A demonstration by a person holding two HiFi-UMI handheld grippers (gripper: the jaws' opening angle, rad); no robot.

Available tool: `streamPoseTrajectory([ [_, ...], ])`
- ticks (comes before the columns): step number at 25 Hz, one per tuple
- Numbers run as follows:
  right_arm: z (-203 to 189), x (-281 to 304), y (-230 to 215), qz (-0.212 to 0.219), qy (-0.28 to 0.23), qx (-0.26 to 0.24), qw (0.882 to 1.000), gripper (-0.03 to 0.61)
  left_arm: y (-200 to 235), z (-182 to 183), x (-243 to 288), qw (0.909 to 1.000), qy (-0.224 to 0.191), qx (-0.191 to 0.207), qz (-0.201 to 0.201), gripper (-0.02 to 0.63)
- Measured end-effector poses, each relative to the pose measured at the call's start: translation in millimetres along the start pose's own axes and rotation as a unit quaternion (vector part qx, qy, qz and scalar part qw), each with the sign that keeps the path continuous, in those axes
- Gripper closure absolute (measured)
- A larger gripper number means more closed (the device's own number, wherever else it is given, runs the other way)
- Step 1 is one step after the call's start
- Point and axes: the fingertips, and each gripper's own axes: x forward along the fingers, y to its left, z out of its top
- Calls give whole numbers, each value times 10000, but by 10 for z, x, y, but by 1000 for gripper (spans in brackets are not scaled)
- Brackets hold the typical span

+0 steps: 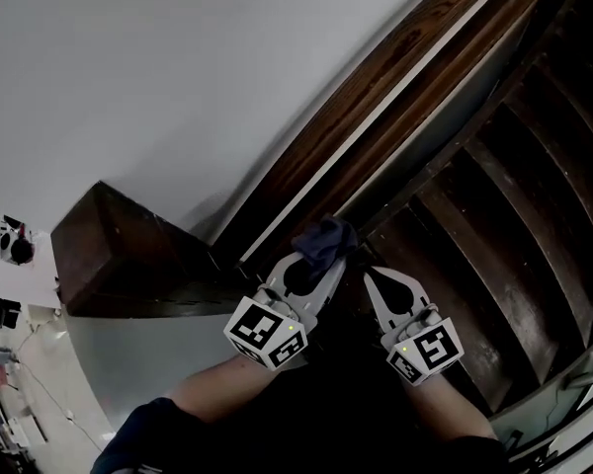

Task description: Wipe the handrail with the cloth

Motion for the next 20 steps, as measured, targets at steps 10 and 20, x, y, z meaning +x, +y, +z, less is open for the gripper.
streamPoseTrajectory([
  [10,54,-50,614,478,66,-154,9987,570,-235,233,-629,9992,-390,118,3,537],
  [20,130,10,831,605,110,-247,9978,570,-253,332,-839,9986,-529,70,19,537],
])
